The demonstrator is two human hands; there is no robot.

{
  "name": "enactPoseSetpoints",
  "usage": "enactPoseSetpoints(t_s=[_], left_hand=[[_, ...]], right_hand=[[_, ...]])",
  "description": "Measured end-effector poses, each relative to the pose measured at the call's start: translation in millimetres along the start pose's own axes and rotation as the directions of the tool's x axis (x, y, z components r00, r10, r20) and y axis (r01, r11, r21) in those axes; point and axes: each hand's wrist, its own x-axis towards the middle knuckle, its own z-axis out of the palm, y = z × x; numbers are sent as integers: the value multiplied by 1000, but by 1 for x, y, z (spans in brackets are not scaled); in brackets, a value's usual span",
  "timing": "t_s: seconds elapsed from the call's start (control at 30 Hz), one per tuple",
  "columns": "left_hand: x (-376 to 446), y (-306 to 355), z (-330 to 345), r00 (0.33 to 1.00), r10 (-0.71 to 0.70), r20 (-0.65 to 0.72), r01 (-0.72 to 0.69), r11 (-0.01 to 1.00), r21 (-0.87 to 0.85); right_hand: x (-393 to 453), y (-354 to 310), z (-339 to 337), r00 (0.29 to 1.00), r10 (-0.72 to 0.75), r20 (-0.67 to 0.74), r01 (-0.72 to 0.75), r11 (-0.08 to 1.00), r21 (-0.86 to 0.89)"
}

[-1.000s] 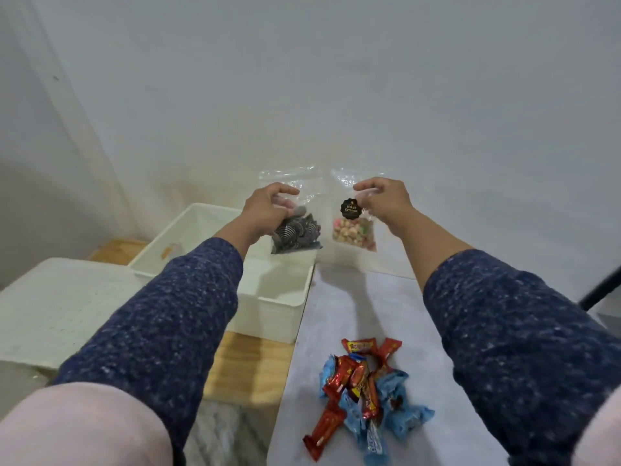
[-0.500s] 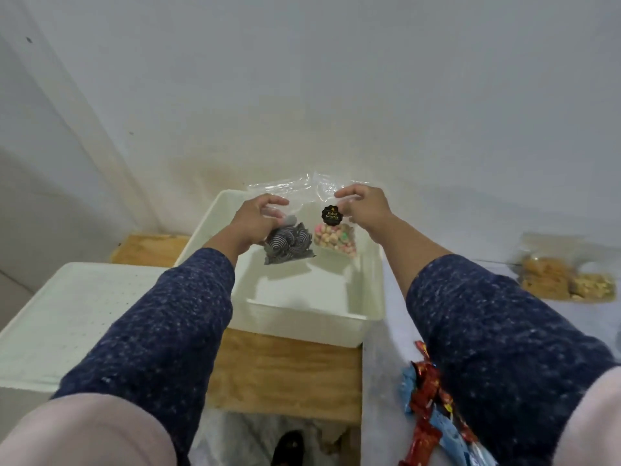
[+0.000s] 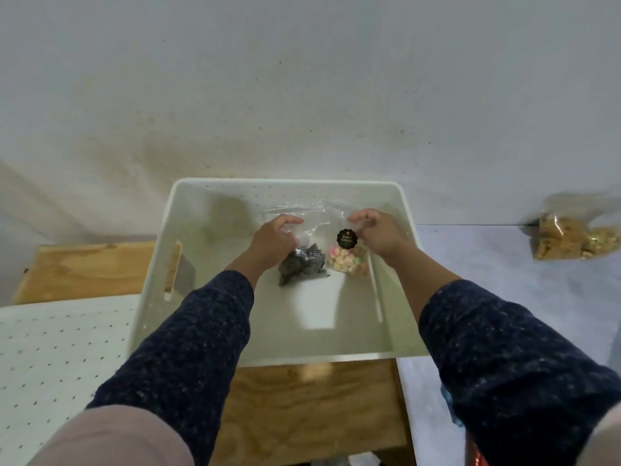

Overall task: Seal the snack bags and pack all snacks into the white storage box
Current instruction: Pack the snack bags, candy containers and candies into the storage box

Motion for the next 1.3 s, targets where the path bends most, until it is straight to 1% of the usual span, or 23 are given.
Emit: enactPoseSetpoints(t_s=[0.07, 0.13, 0.2, 0.27, 0.33, 0.37, 0.43, 0.5, 0.6, 0.67, 0.73, 0.87, 0.97, 1.1, 1.2, 1.3], left_hand=[[3, 5, -3, 999, 35, 0, -35, 995, 94], [6, 11, -10, 998, 60, 32, -66, 968, 244], [10, 19, -19, 997, 38, 67, -60, 928, 367], [11, 35, -26, 997, -20, 76, -21, 862, 507], [8, 56, -33, 997, -70, 41, 29, 786, 618], [4, 68, -36, 997, -71, 16, 43, 750, 660], [-6, 94, -39, 999, -33, -32, 46, 676, 735], [-21, 123, -39, 997, 33, -73, 39, 601, 798], [-48, 170, -36, 986, 110, -124, 49, 520, 853], [-70, 201, -30, 978, 137, -160, 78, 471, 879], [-93, 228, -18, 966, 170, -197, 104, 444, 890], [-137, 273, 20, 938, 217, -271, 146, 462, 875], [-157, 295, 56, 927, 238, -289, 146, 481, 864], [-175, 319, 107, 931, 254, -260, 110, 483, 868], [-181, 336, 139, 937, 268, -226, 66, 497, 865], [-185, 353, 166, 937, 296, -184, 16, 491, 871]], right_hand=[[2, -10, -4, 1000, -19, 8, 20, 987, -161], [-1, -25, -12, 999, -37, 28, 45, 928, -369], [-5, -43, -21, 997, -46, 64, 74, 830, -552], [-11, -61, -30, 993, -59, 106, 117, 708, -697], [-19, -80, -42, 986, -81, 148, 167, 580, -797], [-24, -88, -49, 984, -83, 160, 179, 526, -832], [-35, -105, -65, 982, -90, 166, 188, 431, -882], [-46, -117, -84, 986, -90, 143, 166, 375, -912], [-68, -130, -118, 992, -85, 95, 118, 336, -934], [-86, -133, -147, 990, -114, 79, 112, 320, -941], [-105, -132, -181, 987, -141, 71, 113, 318, -941], [-141, -118, -250, 984, -170, 56, 106, 306, -946], [-164, -99, -300, 981, -191, 20, 82, 325, -942], [-188, -71, -353, 983, -181, -21, 43, 343, -938], [-199, -55, -384, 986, -156, -54, 6, 363, -932], [-208, -42, -411, 985, -150, -90, -25, 389, -921]])
